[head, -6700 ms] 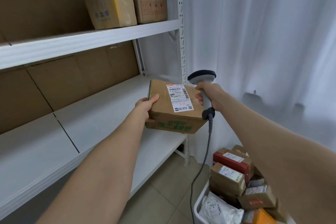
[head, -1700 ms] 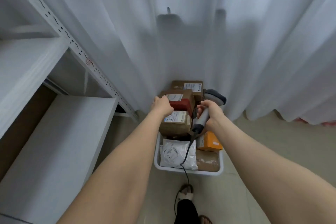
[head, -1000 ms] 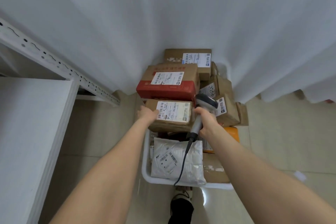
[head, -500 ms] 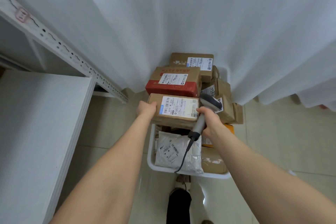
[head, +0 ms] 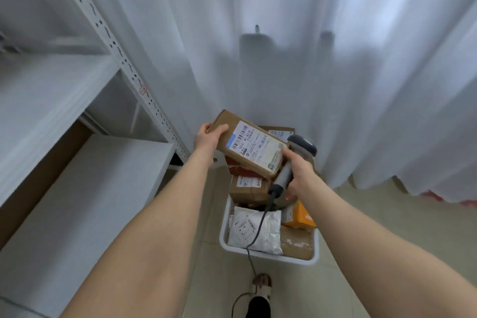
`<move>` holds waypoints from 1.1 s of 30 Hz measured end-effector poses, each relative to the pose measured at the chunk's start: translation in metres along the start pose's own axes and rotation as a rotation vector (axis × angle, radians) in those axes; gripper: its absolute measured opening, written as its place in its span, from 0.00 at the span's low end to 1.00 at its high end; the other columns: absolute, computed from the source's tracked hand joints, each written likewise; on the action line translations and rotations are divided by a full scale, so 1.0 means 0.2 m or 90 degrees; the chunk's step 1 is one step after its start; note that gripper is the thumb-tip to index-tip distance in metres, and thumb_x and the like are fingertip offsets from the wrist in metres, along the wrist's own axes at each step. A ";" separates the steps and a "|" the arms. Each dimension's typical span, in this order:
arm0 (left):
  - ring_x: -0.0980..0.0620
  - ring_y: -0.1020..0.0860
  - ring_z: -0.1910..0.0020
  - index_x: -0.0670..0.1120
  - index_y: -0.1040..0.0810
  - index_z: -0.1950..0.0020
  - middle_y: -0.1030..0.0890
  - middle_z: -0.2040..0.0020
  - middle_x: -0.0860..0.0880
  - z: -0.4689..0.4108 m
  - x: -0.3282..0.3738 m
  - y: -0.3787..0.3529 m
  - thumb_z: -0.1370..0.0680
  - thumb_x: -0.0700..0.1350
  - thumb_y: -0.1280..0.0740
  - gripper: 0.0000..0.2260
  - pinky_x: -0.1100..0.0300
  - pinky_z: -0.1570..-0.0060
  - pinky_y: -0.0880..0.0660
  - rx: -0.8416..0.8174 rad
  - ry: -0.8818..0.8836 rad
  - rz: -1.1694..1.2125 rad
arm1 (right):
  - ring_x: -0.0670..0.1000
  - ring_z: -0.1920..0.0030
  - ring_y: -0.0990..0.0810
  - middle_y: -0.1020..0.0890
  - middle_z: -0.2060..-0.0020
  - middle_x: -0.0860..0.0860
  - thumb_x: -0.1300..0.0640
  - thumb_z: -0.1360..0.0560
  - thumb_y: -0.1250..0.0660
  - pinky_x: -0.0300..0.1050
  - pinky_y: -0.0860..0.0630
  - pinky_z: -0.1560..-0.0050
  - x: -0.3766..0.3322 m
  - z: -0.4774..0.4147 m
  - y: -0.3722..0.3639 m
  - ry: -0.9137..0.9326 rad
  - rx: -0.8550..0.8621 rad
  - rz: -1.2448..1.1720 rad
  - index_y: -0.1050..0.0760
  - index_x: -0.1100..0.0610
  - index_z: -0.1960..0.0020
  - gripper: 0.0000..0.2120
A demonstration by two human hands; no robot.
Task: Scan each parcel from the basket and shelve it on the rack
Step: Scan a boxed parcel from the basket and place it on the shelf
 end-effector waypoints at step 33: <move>0.45 0.18 0.56 0.50 0.38 0.28 0.19 0.46 0.43 1.13 0.66 1.19 0.28 0.40 0.26 0.33 0.53 0.67 0.20 -0.053 -0.189 0.290 | 0.61 0.56 0.14 0.14 0.55 0.59 0.65 0.28 0.28 0.54 0.20 0.51 0.27 1.46 -0.89 0.156 -0.399 0.110 0.25 0.63 0.43 0.15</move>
Point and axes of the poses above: each hand's wrist, its own z-axis away from the middle knuckle, its own y-axis out of the back of the hand, x = y × z, the point moved 3 cm from there along -z, towards the middle knuckle
